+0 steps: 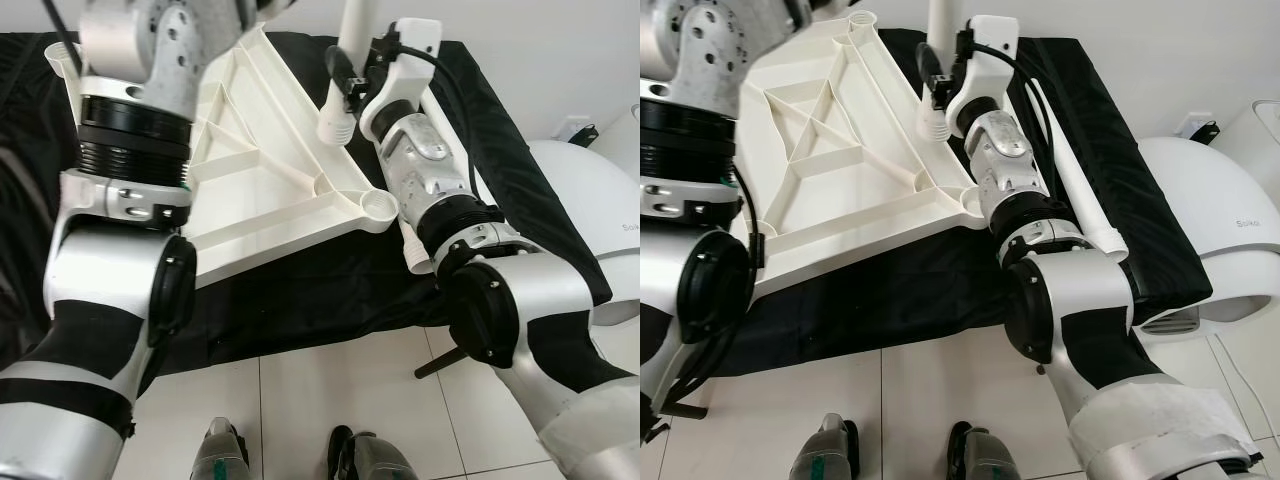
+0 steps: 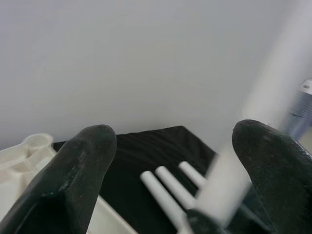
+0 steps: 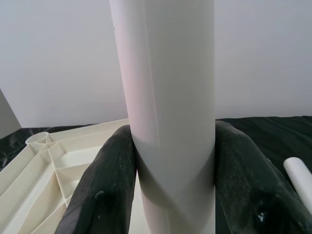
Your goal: Building children table
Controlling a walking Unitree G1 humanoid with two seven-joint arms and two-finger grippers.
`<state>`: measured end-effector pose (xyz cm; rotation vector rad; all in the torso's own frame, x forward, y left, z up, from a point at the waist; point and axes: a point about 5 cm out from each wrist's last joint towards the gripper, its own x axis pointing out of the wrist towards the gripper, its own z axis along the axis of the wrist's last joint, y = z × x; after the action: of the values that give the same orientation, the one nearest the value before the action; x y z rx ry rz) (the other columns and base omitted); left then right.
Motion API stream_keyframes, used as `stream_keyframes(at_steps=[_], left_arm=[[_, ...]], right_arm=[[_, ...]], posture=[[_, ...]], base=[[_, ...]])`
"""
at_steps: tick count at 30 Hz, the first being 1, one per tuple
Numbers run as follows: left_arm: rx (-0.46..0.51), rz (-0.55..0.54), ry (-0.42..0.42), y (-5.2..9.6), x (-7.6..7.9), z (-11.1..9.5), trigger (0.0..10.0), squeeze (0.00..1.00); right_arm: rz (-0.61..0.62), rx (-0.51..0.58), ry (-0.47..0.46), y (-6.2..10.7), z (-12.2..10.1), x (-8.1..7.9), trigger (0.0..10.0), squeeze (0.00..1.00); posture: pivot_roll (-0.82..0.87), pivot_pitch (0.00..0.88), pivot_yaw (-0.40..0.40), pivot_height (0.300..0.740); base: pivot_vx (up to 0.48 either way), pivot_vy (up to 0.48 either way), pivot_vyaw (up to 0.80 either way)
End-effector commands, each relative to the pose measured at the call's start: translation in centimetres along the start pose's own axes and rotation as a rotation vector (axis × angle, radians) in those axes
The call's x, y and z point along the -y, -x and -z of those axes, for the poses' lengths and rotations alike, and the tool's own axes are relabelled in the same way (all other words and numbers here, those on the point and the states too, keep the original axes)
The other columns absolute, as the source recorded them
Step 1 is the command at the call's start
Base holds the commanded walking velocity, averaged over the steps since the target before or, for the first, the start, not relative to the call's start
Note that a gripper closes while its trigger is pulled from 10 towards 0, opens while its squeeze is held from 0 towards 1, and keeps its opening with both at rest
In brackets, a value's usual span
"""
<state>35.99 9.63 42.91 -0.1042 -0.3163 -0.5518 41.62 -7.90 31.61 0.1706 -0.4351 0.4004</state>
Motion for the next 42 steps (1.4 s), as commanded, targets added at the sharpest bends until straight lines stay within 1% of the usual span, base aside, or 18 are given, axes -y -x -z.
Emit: stream_keyframes(at_steps=[1,2,4,7,8,9,10,11,12,14,19,20,27,30,32,35,38,42], left_arm=[[-0.012,0.049,-0.002,0.4,-0.8,1.0,10.0,0.00],[-0.012,0.049,-0.002,0.4,-0.8,1.0,10.0,0.00],[-0.006,-0.033,0.050,1.5,-2.9,2.2,10.0,0.00],[0.002,-0.076,0.059,2.3,-3.8,2.8,10.0,0.00],[0.002,-0.076,0.059,2.3,-3.8,2.8,10.0,0.00],[-0.038,-0.143,0.053,3.9,-2.3,6.9,10.0,0.00],[-0.038,-0.143,0.053,3.9,-2.3,6.9,10.0,0.00],[-0.057,-0.172,0.048,4.6,-2.0,8.2,10.0,0.00],[-0.057,-0.172,0.048,4.6,-2.0,8.2,10.0,0.00],[-0.086,-0.214,0.037,5.6,-2.3,9.9,10.0,0.00],[-0.102,-0.246,0.036,6.4,-2.7,10.9,10.0,0.00],[-0.100,-0.256,0.045,6.8,-2.8,11.2,10.0,0.00],[-0.104,-0.261,0.048,8.4,-2.4,12.6,10.0,0.00],[-0.176,-0.346,-0.043,9.5,-3.3,14.4,10.0,0.00],[-0.181,-0.373,-0.074,9.8,-3.6,14.6,10.0,0.00],[-0.179,-0.387,-0.075,9.9,-3.8,14.6,10.0,0.00],[-0.133,-0.459,-0.067,11.2,-4.0,13.9,10.0,0.00],[-0.144,-0.494,-0.100,12.4,-3.9,13.6,10.0,0.00]], right_arm=[[0.010,-0.001,-0.001,0.5,0.3,0.8,0.0,0.00],[0.010,-0.001,-0.001,0.5,0.3,0.8,0.0,0.00],[0.023,0.004,-0.024,1.1,0.5,1.9,0.0,0.00],[0.029,0.006,-0.040,1.4,0.7,2.6,0.0,0.00],[0.029,0.006,-0.040,1.4,0.7,2.6,0.0,0.00],[0.002,0.019,-0.069,2.1,0.9,3.4,0.0,0.00],[0.002,0.019,-0.069,2.1,0.9,3.4,0.0,0.00],[-0.012,0.024,-0.080,2.5,1.0,3.7,0.0,0.00],[-0.012,0.024,-0.080,2.5,1.0,3.7,0.0,0.00],[-0.046,0.048,-0.097,3.3,1.1,4.3,0.0,0.00],[-0.086,0.081,-0.104,4.1,1.0,4.4,0.0,0.00],[-0.115,0.099,-0.091,4.5,0.9,4.2,10.0,0.00],[-0.168,0.147,-0.113,6.0,0.6,3.8,10.0,0.00],[-0.162,0.151,-0.127,7.1,1.0,3.5,10.0,0.00],[-0.165,0.152,-0.115,7.5,1.1,3.4,10.0,0.00],[-0.170,0.152,-0.108,7.8,1.2,3.2,10.0,0.00],[-0.166,0.167,-0.089,9.4,1.0,2.5,10.0,0.00],[-0.140,0.156,-0.075,10.3,1.0,2.3,10.0,0.00]], posture=[[0.13,0.172,-0.065,0.740],[0.13,0.172,-0.065,0.740],[0.13,0.172,-0.072,0.740],[0.13,0.172,-0.072,0.740],[0.13,0.172,-0.072,0.740],[0.13,0.163,-0.083,0.740],[0.13,0.163,-0.083,0.740],[0.13,0.163,-0.083,0.740],[0.13,0.163,-0.083,0.740],[0.12,0.157,-0.084,0.740],[0.11,0.153,-0.080,0.740],[0.10,0.148,-0.073,0.740],[0.11,0.145,-0.068,0.740],[0.11,0.146,-0.066,0.740],[0.11,0.146,-0.065,0.740],[0.11,0.146,-0.065,0.740],[0.11,0.144,-0.063,0.740],[0.10,0.140,-0.060,0.740]], base=[[0.000,0.000,0.00],[0.000,0.000,0.00],[0.000,0.000,0.00],[0.000,0.000,0.00],[0.000,0.000,0.00],[0.000,0.000,0.00],[0.000,0.000,0.00],[0.000,0.000,0.00],[0.000,0.000,0.00],[0.000,0.000,0.00],[0.000,0.000,0.00],[0.000,0.000,0.00],[0.000,0.000,0.00],[0.000,0.000,0.00],[0.000,0.000,0.00],[0.000,0.000,0.00],[0.000,0.000,0.00],[0.000,0.000,0.00]])
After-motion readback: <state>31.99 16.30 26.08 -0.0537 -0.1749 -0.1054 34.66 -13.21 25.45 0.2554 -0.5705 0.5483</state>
